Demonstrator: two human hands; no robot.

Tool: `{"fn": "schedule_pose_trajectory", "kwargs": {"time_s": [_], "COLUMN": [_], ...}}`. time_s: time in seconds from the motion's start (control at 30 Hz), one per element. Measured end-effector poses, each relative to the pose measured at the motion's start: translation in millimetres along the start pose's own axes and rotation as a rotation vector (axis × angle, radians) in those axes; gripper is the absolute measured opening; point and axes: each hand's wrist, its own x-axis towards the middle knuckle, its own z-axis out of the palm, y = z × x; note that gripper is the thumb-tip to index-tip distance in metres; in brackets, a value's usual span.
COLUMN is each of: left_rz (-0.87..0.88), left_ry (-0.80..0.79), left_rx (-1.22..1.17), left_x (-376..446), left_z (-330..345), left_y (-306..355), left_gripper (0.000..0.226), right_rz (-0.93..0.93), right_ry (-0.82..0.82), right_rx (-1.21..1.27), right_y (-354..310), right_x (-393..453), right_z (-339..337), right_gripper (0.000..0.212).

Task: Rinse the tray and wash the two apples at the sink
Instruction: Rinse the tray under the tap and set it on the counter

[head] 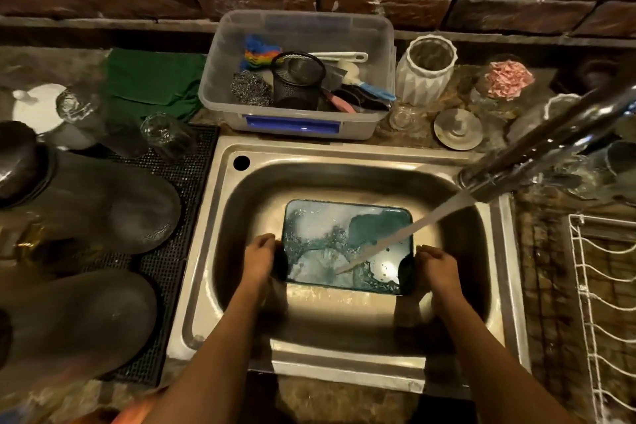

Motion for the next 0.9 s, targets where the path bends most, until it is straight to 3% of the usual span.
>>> {"fn": "schedule_pose_trajectory", "kwargs": {"time_s": [0.1,0.43,0.7,0.9], "left_rz": [-0.059,-0.175,-0.141,-0.102], "left_ry": [-0.050,0.007,0.005,0.040], "left_rx": [-0.003,-0.160,-0.245,-0.247], "left_x": [2,-8,-42,-64], "left_z": [4,12,10,6], "left_y": [-1,-11,13,30], "left_gripper": [0.020,0.032,0.027,0.025], "right_rz": [0.027,0.158,0.165,0.121], "right_ry": [0.011,0.074,0.106,0.064], "right_rx": [0.069,0.261,0.325,0.294], "right_y": [-1,-12,-24,-31], "right_x": [0,-24,-45,-54], "right_z": [9,20,1,-4], "right_gripper": [0.024,0.032,0.023,0.030]}}
